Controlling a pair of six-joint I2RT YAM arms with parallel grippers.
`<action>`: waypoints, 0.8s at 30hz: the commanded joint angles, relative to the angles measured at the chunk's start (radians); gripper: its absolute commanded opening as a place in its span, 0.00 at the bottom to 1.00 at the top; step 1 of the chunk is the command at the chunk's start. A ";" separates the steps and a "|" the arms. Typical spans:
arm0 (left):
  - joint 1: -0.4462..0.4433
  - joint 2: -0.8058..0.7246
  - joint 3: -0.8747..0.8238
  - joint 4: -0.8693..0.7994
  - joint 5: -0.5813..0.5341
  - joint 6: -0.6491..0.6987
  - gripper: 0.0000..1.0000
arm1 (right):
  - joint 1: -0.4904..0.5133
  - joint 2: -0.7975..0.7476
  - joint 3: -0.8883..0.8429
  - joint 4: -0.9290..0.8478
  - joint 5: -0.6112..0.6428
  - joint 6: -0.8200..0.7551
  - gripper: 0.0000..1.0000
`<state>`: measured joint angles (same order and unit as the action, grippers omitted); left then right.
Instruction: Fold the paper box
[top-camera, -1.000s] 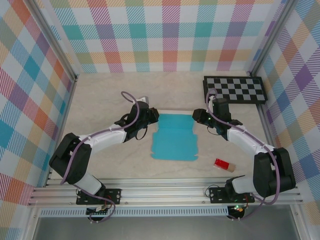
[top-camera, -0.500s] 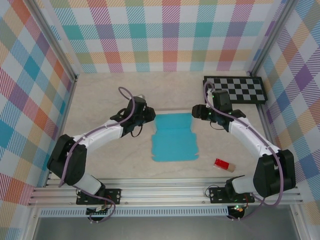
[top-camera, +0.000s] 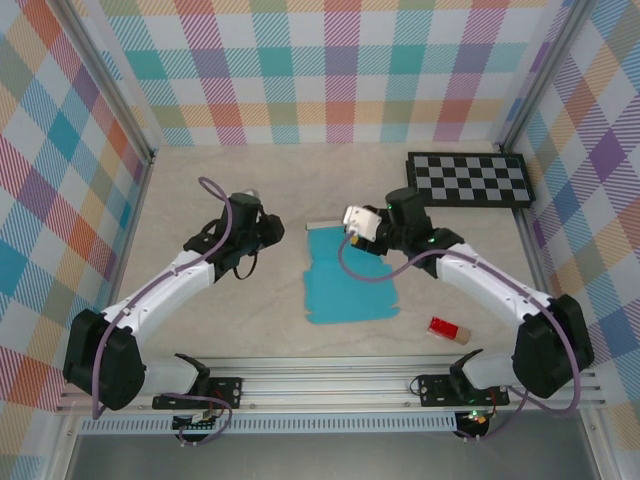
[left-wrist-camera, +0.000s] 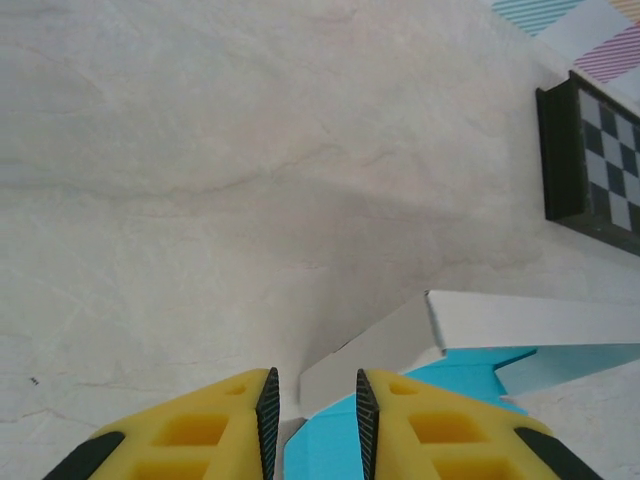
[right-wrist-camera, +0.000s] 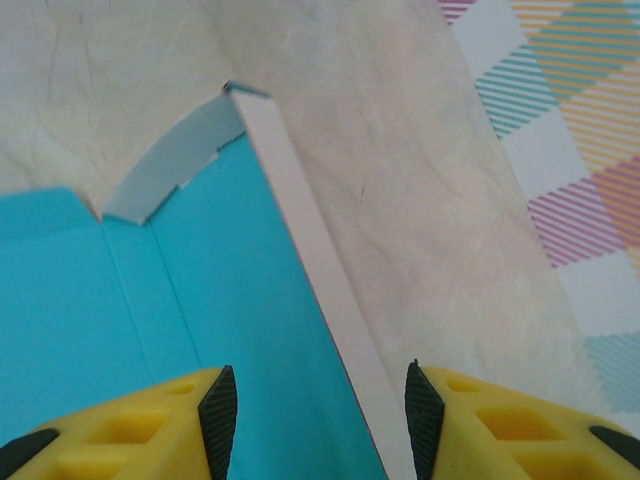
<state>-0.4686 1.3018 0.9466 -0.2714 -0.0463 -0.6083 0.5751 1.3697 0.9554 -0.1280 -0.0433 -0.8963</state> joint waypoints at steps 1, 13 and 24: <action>0.017 -0.022 -0.026 -0.030 -0.004 0.019 0.30 | 0.032 0.059 -0.016 0.262 0.145 -0.296 0.50; 0.053 -0.039 -0.079 -0.015 0.038 0.022 0.31 | 0.075 0.216 0.048 0.282 0.206 -0.432 0.39; 0.071 -0.039 -0.118 0.037 0.055 0.015 0.31 | 0.106 0.305 0.084 0.284 0.267 -0.469 0.19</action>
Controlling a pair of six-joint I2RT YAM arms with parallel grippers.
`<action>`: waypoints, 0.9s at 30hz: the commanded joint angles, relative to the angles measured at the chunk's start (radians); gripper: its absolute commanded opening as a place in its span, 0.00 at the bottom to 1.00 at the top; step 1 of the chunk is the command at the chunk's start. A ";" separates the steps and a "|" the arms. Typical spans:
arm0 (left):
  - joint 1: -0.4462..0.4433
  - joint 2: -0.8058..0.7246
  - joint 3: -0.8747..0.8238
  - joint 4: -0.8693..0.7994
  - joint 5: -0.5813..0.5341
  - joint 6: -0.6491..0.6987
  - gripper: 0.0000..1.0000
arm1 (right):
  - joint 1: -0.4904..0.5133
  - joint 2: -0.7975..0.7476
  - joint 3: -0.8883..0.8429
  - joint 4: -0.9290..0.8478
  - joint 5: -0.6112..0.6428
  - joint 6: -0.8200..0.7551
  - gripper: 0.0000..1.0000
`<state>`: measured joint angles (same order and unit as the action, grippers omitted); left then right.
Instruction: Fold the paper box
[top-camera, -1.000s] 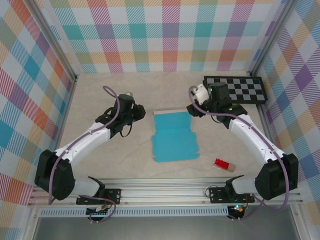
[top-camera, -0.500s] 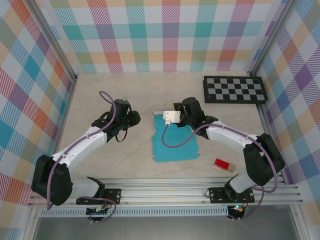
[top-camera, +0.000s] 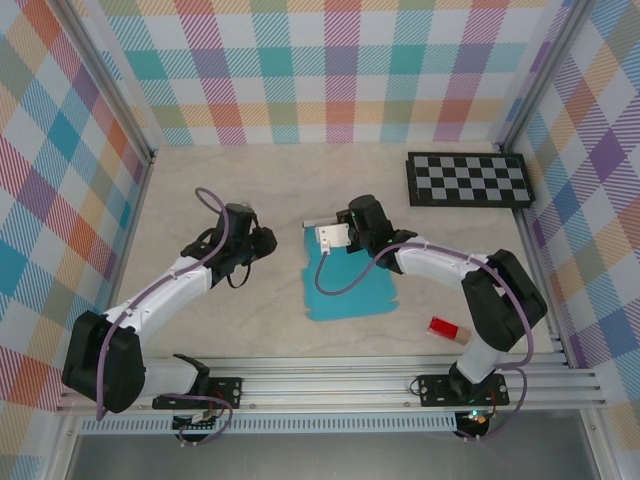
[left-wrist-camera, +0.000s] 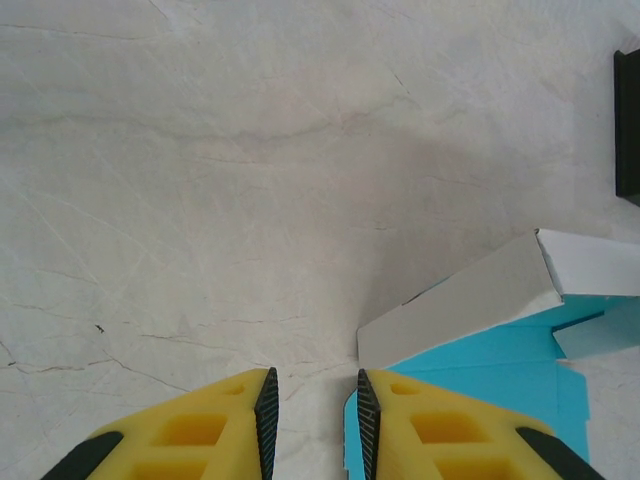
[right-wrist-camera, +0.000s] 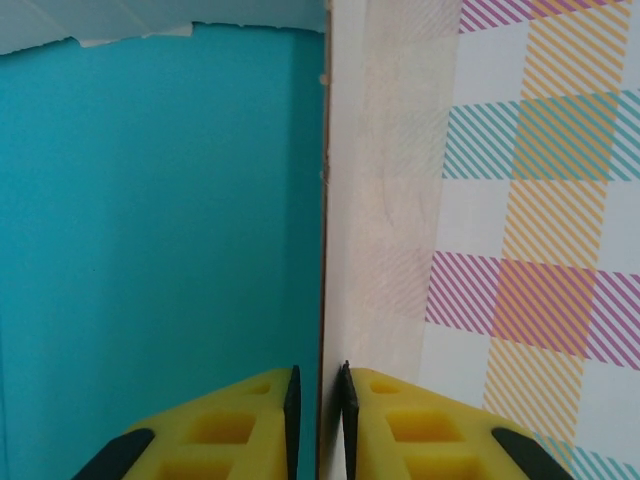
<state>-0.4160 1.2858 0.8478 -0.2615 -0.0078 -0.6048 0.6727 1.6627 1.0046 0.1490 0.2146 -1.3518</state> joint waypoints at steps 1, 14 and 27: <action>0.019 -0.023 -0.022 0.028 0.018 0.011 0.31 | 0.010 0.020 0.039 0.002 0.013 -0.013 0.17; 0.043 -0.030 -0.036 0.031 0.032 0.012 0.31 | 0.021 0.059 0.104 -0.111 0.034 0.084 0.00; 0.096 -0.116 0.023 -0.056 0.043 0.016 0.31 | -0.260 0.129 0.406 -0.706 -0.162 1.314 0.00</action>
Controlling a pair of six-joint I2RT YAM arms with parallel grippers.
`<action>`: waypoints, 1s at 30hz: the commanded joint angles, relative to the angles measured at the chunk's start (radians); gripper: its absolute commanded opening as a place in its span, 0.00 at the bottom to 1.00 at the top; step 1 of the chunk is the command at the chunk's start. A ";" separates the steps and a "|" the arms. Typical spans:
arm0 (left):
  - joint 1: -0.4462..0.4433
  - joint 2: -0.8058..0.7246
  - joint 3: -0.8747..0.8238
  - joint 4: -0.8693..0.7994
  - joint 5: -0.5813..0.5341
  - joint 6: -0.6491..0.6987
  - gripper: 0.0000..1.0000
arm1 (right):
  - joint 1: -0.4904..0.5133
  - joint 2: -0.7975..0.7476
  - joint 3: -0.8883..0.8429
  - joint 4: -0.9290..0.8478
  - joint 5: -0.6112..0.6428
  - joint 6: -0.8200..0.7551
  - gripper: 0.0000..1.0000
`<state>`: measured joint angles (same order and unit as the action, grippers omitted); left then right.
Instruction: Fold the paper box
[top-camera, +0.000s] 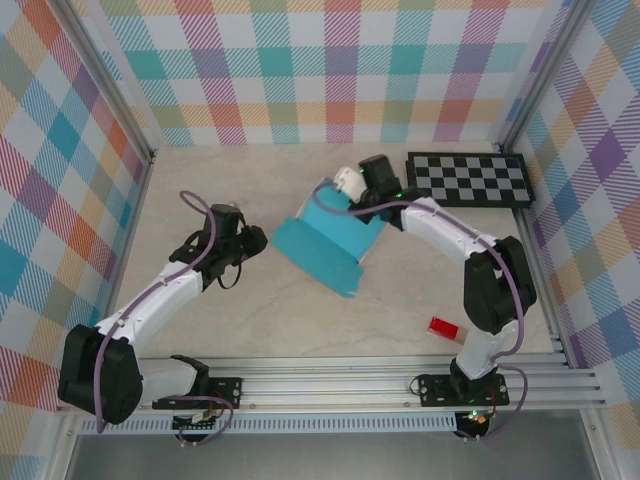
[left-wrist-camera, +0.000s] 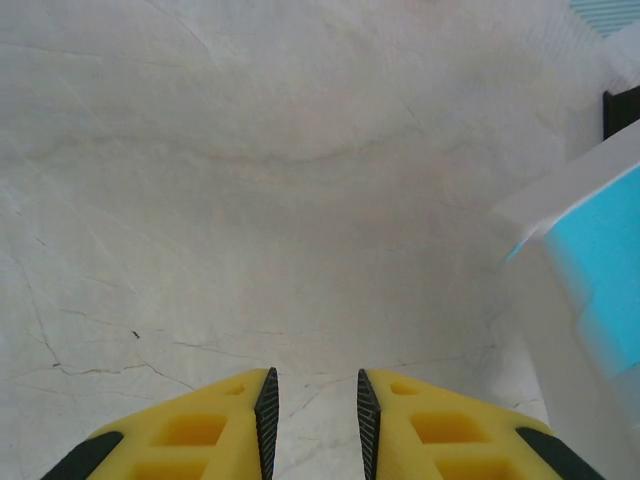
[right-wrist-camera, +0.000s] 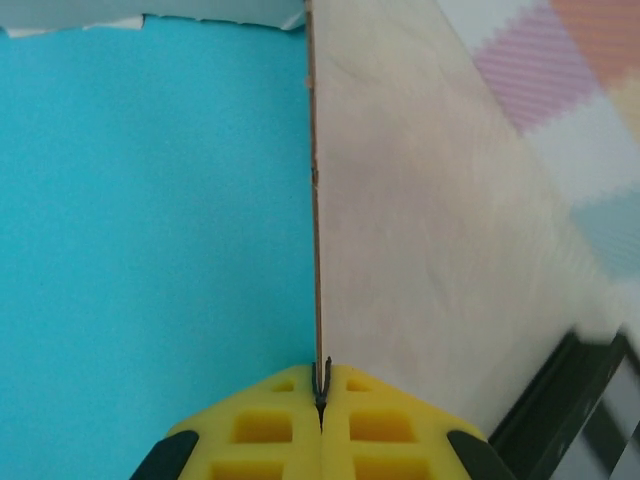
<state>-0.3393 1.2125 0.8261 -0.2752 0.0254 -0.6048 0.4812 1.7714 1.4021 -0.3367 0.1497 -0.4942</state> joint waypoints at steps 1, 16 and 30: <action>0.024 -0.049 0.058 -0.051 0.009 0.017 0.31 | -0.093 0.015 0.000 -0.240 -0.114 0.551 0.00; 0.020 -0.021 0.066 0.039 0.166 0.022 0.38 | -0.025 -0.188 -0.492 -0.112 -0.116 1.767 0.18; -0.061 0.084 0.102 0.063 0.226 0.130 0.48 | 0.019 -0.400 -0.448 -0.302 -0.093 1.352 0.40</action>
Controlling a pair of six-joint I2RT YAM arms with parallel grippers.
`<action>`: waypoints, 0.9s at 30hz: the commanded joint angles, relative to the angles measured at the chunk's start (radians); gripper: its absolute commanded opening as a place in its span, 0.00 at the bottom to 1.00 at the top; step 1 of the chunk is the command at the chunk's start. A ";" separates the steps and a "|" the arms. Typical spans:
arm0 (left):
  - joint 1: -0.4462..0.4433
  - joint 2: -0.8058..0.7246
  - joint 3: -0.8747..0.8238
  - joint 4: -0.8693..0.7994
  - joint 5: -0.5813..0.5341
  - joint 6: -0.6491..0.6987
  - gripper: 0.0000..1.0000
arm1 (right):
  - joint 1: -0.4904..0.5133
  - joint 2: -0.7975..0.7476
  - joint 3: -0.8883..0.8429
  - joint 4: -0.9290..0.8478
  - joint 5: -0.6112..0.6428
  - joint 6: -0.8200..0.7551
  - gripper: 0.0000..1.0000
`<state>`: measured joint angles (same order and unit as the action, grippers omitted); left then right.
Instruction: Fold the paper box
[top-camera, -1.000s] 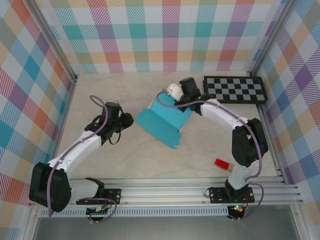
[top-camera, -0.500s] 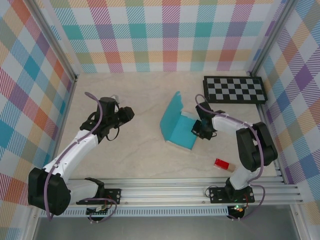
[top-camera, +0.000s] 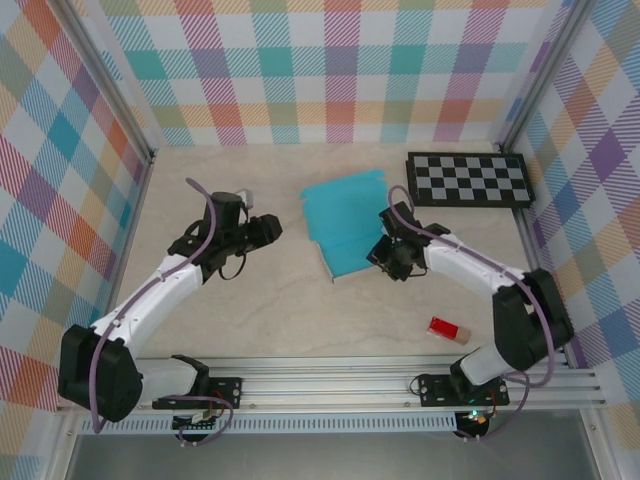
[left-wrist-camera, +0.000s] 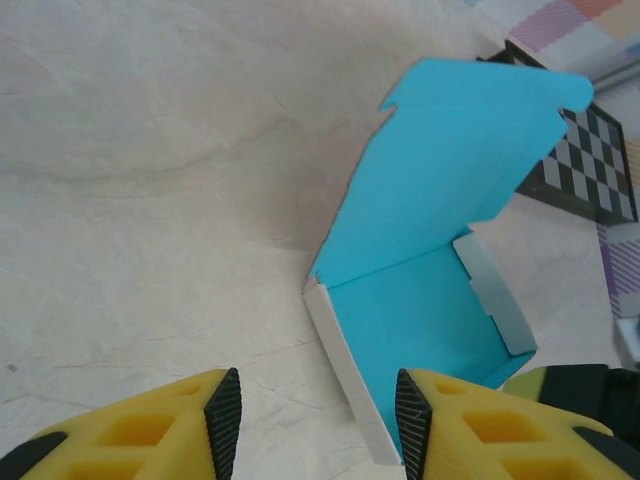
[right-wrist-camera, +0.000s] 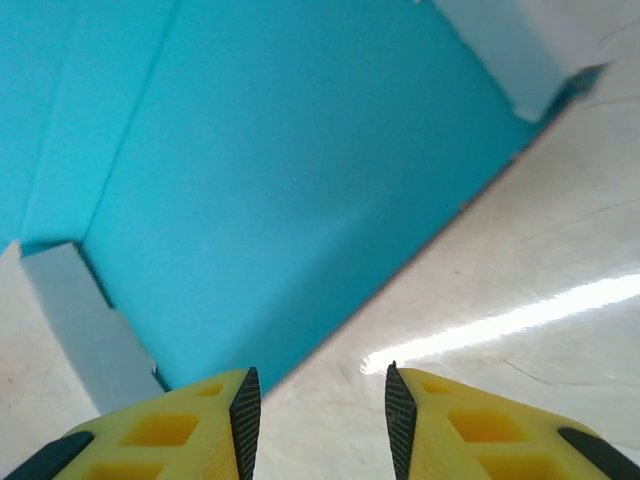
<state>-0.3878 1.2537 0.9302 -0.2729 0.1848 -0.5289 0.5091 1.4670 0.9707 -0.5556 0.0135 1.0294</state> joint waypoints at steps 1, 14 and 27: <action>-0.021 0.059 -0.011 0.087 0.066 0.066 0.48 | -0.013 -0.125 -0.017 -0.095 0.059 -0.220 0.40; -0.070 0.240 0.095 0.225 0.093 0.172 0.52 | -0.166 -0.143 0.206 0.099 -0.107 -1.207 0.66; -0.082 0.347 0.189 0.191 0.023 0.298 0.47 | -0.446 0.309 0.551 0.001 -0.649 -1.550 0.39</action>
<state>-0.4625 1.5749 1.1137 -0.0982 0.2256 -0.2695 0.0612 1.7622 1.5146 -0.5636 -0.4835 -0.4198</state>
